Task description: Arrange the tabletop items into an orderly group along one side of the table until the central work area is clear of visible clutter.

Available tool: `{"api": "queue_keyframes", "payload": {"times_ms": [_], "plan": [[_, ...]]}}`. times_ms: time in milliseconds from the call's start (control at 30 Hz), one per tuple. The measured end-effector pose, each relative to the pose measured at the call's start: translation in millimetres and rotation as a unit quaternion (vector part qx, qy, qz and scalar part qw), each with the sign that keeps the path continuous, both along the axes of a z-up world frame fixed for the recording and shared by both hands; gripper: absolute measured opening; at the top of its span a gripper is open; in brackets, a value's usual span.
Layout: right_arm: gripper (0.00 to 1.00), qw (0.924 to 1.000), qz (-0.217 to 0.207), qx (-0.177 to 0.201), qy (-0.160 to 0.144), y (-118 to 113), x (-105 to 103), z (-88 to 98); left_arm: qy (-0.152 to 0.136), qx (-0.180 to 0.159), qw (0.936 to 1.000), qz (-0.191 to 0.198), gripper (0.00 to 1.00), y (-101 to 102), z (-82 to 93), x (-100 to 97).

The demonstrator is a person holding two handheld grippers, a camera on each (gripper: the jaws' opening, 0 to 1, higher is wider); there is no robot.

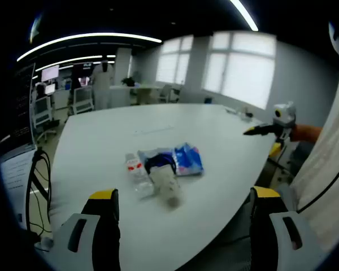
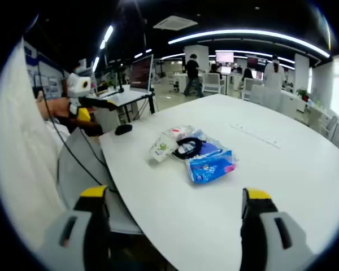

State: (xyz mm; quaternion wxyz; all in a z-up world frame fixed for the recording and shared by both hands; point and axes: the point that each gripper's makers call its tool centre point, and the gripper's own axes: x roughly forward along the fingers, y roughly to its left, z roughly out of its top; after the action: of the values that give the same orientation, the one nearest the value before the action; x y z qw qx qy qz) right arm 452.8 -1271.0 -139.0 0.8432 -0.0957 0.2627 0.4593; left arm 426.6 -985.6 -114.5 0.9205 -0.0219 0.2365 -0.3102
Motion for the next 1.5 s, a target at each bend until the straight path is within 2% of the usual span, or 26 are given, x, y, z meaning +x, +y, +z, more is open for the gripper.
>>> {"api": "queue_keyframes", "payload": {"times_ms": [1000,1500], "plan": [[0.96,1.0000,0.005,0.005,-0.001,1.4,-0.5,3.9,-0.005,0.000,1.0000,-0.002,0.93,-1.9,2.6,0.8],[0.96,0.9999,0.012,0.007,-0.006,4.5,6.0,10.7,-0.009,0.002,0.9999,-0.005,0.93,-1.9,7.0,4.2]]}}
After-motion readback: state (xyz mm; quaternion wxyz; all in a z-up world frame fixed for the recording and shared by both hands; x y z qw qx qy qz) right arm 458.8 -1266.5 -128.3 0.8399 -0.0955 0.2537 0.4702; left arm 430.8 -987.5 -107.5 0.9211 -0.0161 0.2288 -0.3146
